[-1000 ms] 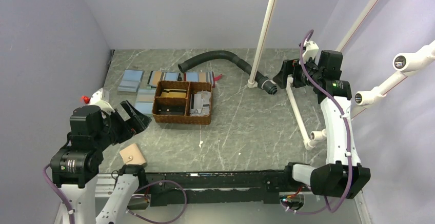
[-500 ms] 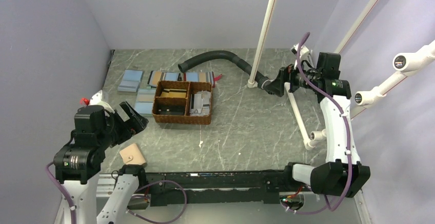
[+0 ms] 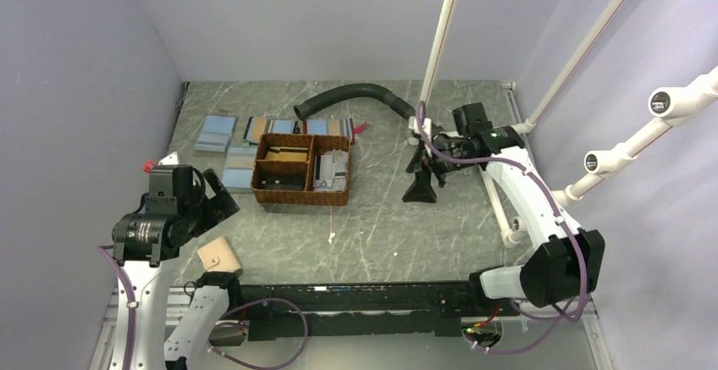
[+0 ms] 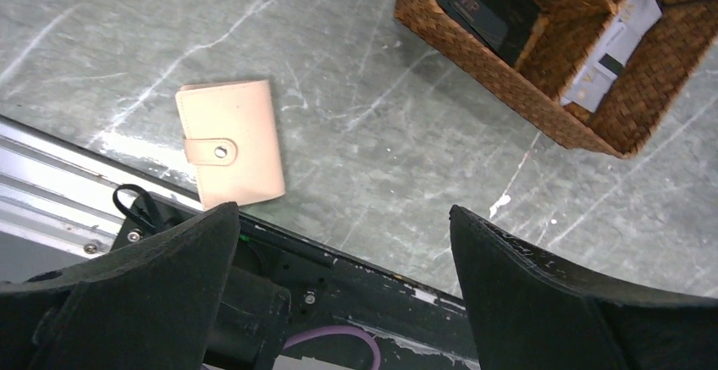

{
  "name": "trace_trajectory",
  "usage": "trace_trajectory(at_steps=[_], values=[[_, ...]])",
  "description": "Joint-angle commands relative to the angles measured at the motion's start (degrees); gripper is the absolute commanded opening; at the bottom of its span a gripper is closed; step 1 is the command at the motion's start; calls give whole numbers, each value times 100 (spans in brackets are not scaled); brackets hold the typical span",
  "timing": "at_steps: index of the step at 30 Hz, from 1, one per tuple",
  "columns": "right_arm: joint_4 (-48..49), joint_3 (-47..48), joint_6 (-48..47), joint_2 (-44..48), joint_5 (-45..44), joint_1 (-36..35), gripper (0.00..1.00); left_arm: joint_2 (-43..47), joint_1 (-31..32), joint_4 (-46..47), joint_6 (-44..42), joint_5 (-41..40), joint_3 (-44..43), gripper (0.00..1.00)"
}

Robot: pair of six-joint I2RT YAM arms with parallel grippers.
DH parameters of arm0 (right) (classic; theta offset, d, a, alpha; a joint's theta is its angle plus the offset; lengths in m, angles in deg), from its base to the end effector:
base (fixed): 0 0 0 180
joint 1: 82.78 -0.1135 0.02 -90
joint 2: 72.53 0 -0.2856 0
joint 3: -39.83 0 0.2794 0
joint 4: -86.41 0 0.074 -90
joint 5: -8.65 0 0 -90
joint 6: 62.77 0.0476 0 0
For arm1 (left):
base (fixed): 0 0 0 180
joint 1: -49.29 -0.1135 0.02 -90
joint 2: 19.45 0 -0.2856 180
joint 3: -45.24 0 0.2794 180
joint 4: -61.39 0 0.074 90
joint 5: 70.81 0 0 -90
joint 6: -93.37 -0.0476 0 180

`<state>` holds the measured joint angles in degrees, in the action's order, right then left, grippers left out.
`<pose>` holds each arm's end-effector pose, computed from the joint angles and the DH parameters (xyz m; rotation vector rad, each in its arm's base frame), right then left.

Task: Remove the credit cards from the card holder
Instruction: Pick up the card holder from the corner of the board.

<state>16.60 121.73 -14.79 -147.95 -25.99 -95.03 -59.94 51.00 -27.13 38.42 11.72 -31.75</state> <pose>0.2566 0.0958 0.3311 -1.2877 1.8931 1.0135 0.1021 0.0031 0.3696 -0.7620 2.3511 -0.1150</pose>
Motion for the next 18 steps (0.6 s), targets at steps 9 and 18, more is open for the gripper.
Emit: trace_trajectory(at_steps=[9,18], values=[[628,172,33,-737,50,-561,100,-1273,4,-647,1615,-281,230,89],[1027,116,275,-877,205,-529,100,-3309,8,-375,2506,-788,955,80]])
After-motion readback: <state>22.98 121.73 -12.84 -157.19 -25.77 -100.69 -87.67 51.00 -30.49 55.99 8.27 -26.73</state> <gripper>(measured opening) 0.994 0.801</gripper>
